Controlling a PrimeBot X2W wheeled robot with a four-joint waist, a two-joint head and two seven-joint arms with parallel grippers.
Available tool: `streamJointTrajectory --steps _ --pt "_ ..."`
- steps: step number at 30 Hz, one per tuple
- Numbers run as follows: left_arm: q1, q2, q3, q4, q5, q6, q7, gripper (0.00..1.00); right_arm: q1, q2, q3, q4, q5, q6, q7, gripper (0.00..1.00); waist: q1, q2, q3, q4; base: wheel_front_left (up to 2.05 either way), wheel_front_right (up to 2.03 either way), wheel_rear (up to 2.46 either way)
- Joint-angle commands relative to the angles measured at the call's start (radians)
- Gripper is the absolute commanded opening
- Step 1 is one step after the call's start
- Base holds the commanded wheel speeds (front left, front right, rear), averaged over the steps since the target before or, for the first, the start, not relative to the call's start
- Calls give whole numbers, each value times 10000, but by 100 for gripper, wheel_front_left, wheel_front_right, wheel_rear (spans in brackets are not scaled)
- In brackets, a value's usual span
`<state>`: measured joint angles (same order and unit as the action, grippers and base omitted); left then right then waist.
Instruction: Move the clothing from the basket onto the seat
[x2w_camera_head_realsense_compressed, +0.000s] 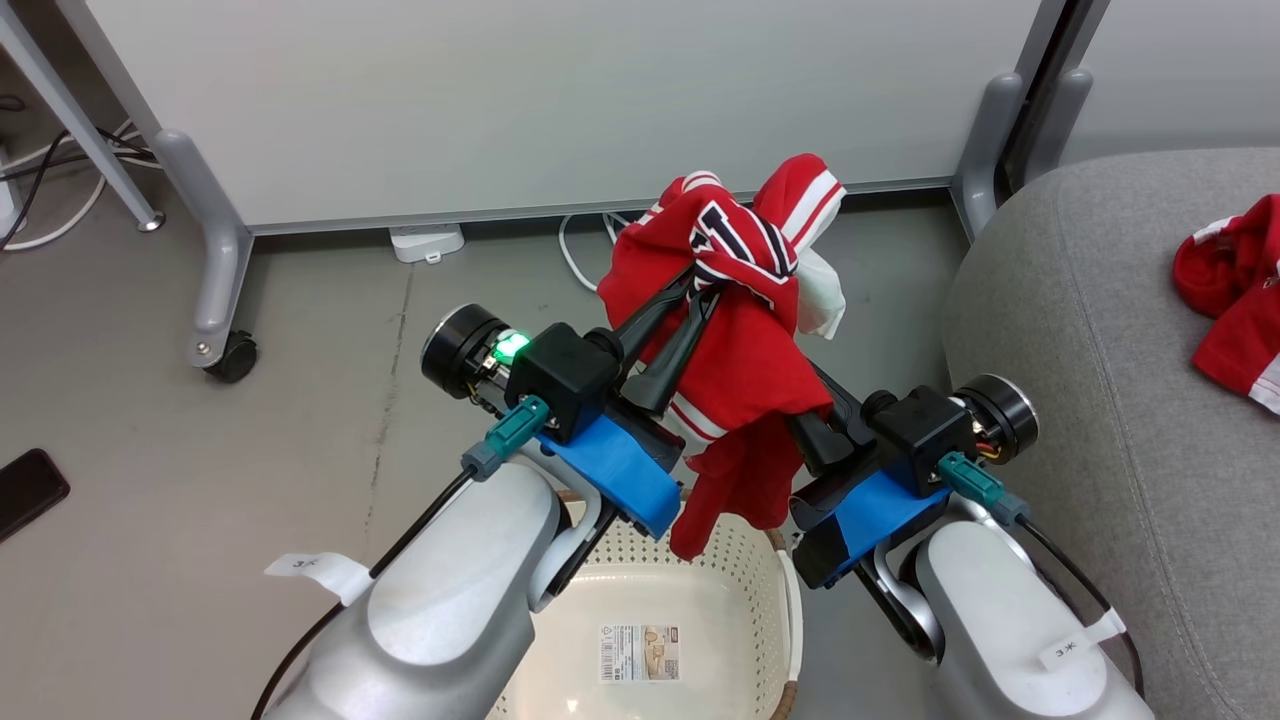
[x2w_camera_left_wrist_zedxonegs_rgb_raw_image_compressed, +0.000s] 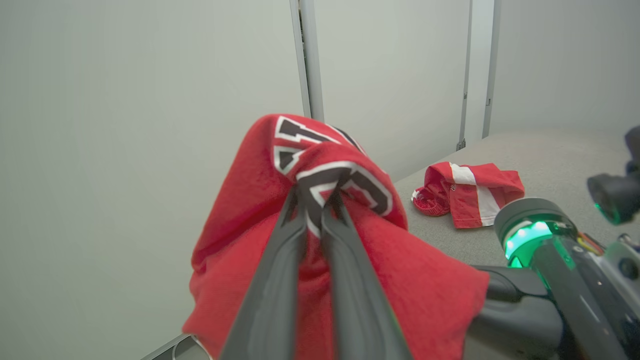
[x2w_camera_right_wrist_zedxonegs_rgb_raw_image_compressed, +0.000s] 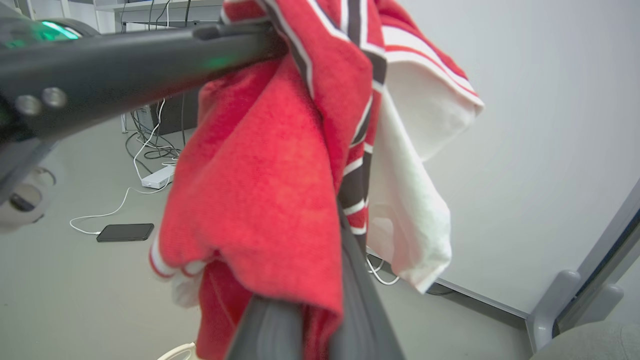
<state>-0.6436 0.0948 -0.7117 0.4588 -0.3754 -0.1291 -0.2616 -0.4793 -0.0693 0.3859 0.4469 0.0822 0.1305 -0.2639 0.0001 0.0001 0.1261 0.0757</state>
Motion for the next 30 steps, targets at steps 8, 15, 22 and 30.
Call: streamJointTrajectory --steps 8,15,22,30 --pt "-149 55 102 24 74 -16 -50 0 -51 0 -31 -34 63 5 -8 0 -1 -1 -11 -7 0 0 0" --pt "-100 -31 254 78 185 -14 -49 100 -75 -30 -58 -60 101 5 -8 0 -1 -1 14 2 0 0 0" --pt "-62 -69 381 25 338 -15 -49 100 -73 -60 -194 -102 168 5 -8 0 -1 -1 56 17 0 0 0" --pt "26 -39 608 -163 538 -8 -41 100 -27 -34 -518 -295 237 4 -7 0 -1 -1 330 -228 0 0 0"
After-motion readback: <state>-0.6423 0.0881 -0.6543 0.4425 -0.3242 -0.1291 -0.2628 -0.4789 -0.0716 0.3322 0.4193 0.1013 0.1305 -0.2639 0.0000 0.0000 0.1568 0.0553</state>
